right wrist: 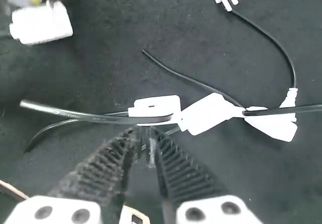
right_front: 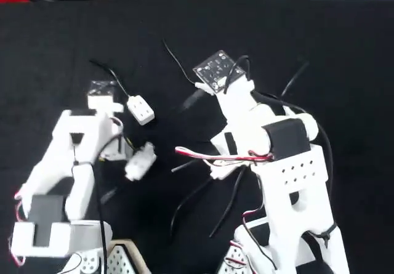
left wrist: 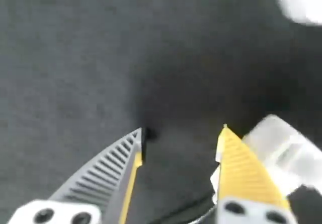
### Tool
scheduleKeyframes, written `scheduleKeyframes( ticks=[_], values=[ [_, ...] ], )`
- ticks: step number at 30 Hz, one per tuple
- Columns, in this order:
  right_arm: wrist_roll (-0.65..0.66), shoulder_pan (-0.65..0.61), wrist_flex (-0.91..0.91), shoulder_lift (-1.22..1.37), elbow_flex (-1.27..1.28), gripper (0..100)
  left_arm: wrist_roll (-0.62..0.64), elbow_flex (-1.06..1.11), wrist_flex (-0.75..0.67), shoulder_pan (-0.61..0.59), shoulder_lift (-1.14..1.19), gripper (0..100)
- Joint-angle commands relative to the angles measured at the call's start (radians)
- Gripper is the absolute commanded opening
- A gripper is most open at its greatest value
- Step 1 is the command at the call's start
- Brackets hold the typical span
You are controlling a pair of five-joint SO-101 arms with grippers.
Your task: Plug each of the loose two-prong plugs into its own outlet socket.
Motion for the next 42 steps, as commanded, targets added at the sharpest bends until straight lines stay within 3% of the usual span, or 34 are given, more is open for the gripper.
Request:
scheduleKeyframes(
  ticks=[1, 6, 15, 18, 24, 27, 33, 42],
  values=[
    [0.002, 0.015, -0.017, -0.019, -0.047, 1.5, 0.041, 0.081, 0.015, 0.116, -0.143, 24],
    [0.002, 0.014, -0.012, -0.021, -0.047, 1.5, 0.141, 0.136, 0.025, 0.288, -0.207, 24],
    [0.000, 0.020, -0.009, -0.022, -0.054, 1.8, 0.147, 0.061, 0.018, 0.506, -0.207, 24],
    [0.000, 0.020, -0.009, -0.022, -0.054, 1.8, 0.146, 0.024, 0.025, 0.430, -0.209, 24],
    [-0.038, 0.068, -0.009, -0.022, -0.094, 1.9, 0.023, -0.084, 0.025, 0.110, -0.207, 24],
    [-0.031, 0.117, -0.009, -0.015, -0.090, 4.3, 0.043, -0.177, 0.054, -0.010, -0.207, 24],
    [0.058, 0.126, -0.017, -0.002, -0.015, 5.1, 0.189, -0.409, 0.083, -0.015, -0.081, 33],
    [0.057, 0.126, -0.052, 0.116, -0.008, 5.1, 0.416, -0.895, 0.072, 0.019, 0.531, 33]
  ],
)
